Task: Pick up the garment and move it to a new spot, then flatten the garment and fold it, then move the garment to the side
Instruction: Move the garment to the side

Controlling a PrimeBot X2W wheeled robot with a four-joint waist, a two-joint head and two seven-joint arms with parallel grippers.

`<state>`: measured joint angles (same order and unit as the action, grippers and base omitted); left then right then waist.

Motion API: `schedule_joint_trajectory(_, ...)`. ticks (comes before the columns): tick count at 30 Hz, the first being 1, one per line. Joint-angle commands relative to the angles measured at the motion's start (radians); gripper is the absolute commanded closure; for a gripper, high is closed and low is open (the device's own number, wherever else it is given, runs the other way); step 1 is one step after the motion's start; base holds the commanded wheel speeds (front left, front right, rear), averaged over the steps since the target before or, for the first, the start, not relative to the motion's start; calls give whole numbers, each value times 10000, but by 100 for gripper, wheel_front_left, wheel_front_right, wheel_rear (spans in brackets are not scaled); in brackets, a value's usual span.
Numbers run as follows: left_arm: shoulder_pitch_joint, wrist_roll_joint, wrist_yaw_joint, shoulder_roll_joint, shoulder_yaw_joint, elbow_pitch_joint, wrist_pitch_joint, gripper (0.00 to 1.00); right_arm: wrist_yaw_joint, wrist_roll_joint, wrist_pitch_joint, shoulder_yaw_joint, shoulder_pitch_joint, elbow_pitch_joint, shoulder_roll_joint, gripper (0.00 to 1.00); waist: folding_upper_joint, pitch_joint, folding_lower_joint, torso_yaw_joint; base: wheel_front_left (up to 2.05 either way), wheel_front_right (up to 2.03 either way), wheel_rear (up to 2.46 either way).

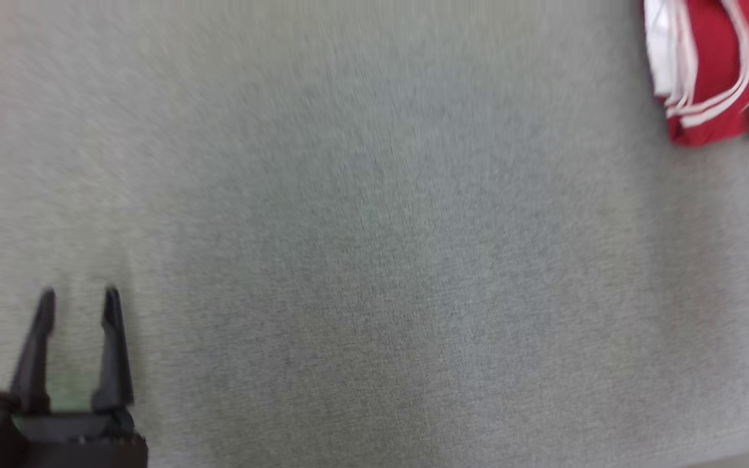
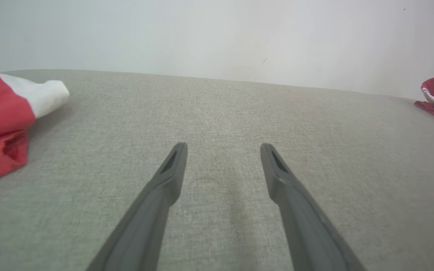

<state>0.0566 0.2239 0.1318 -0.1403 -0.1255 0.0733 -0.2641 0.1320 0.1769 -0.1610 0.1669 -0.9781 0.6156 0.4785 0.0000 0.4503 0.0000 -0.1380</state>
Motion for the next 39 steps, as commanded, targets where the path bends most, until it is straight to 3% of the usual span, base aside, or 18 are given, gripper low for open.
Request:
schedule_joint_trajectory(1, -361, -140, -30, 107, -78, -169, -1, 0, -28, 128, -168, 45, 674, -161, -266, 0, 0, -1992, 0, 450, 0, 0, 0)
schedule_joint_trajectory(11, -1530, -515, -30, 568, -81, -917, -1, 0, -28, 454, -362, -726, 5175, -2111, -1773, 0, 0, -4409, 0, 974, 0, 0, 0)
schedule_joint_trajectory(22, -1630, -667, -30, 714, 126, -1317, -1, 0, -28, 102, 103, -1324, 8995, -4535, -3015, 0, 0, -5035, 0, 1400, 0, 0, 0)
schedule_joint_trajectory(30, -1555, -691, -30, 689, 244, -1757, -1, 0, -28, -138, 84, -1442, 10751, -5537, -3722, 0, 0, -5305, 0, 1640, 0, 0, 0)
schedule_joint_trajectory(39, -1526, -541, -30, 515, 404, -1972, -1, 0, -28, -207, -85, -1528, 11597, -6067, -4172, 0, 0, -5451, 0, 1900, 0, 0, 0)
